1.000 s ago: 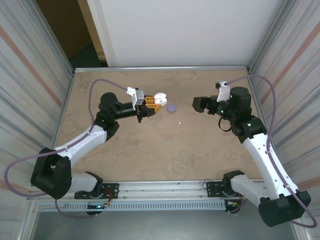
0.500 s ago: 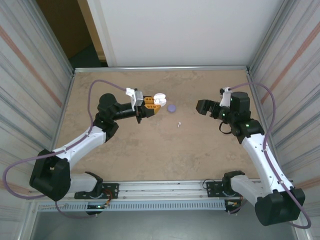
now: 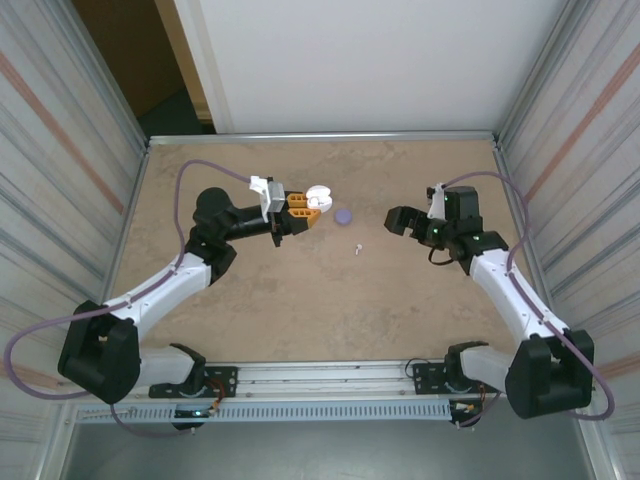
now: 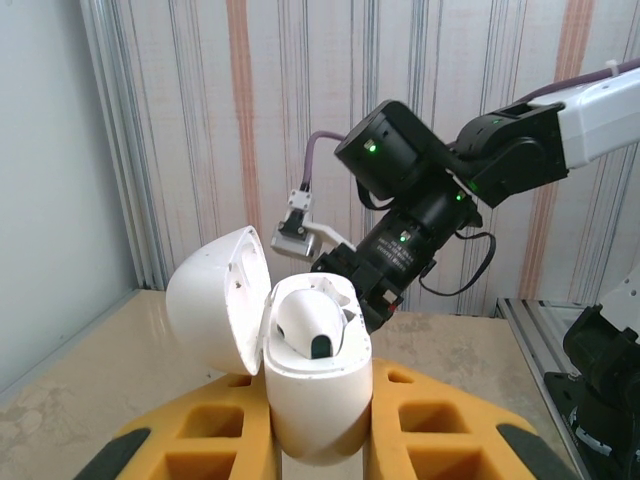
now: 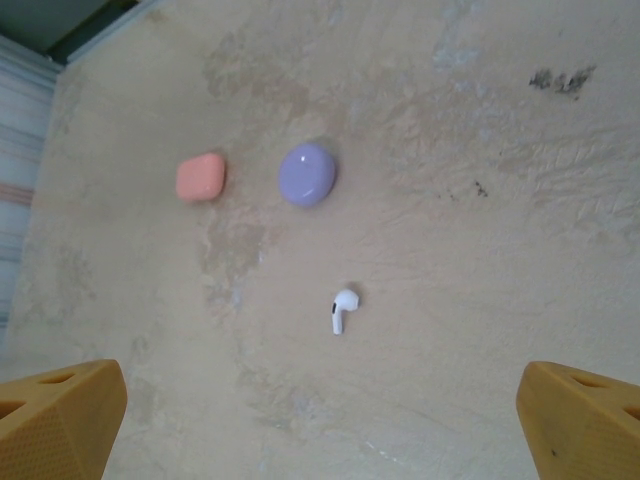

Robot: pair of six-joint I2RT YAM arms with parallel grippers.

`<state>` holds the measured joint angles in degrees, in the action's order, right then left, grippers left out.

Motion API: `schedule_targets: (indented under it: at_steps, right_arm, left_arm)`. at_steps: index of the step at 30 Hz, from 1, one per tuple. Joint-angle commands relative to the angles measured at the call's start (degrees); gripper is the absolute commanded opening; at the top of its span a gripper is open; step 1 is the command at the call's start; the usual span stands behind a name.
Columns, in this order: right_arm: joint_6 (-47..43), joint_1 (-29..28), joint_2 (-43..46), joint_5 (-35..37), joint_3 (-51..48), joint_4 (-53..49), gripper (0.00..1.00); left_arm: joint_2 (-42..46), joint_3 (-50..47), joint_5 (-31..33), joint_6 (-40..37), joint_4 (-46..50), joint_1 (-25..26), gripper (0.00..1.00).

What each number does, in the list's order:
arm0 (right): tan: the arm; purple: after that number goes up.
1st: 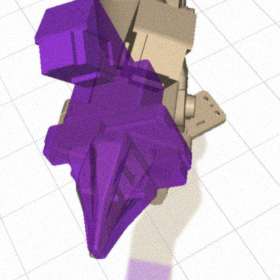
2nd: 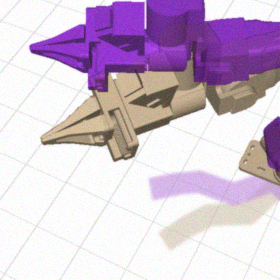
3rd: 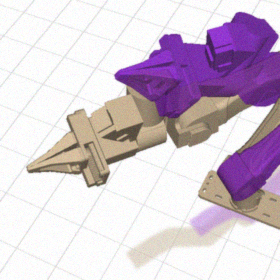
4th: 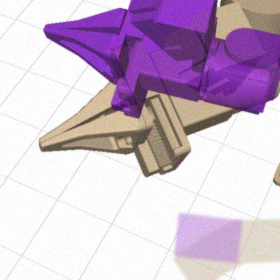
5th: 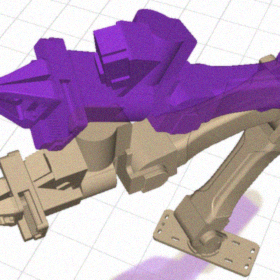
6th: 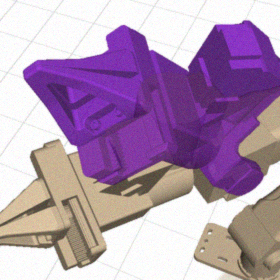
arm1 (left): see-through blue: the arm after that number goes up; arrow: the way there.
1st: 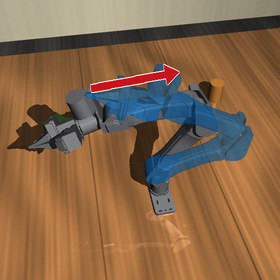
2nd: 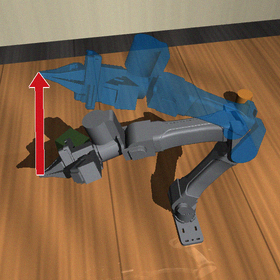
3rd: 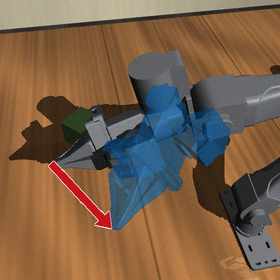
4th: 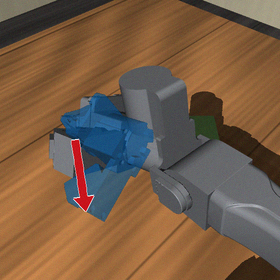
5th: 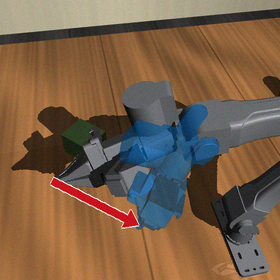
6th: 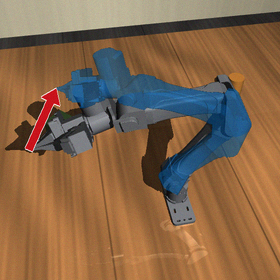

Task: Insert wireless bluetooth earbuds into charging case

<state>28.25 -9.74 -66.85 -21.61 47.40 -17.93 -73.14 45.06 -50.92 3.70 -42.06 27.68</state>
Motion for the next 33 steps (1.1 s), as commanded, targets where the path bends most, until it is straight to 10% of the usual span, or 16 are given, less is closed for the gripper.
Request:
schedule_targets:
  at_steps: [1,33]
  right_arm:
    - [1.0,-0.8,-3.0,-2.6,1.6,-0.1,1.00]
    - [-2.7,-14.4,-35.9,10.7,23.3,-15.0,0.53]
  left_arm:
    - [1.8,-0.6,0.4,0.1,-1.9,-0.3,0.00]
    - [3.3,-1.2,0.6,-0.9,-0.4,-0.3,0.00]
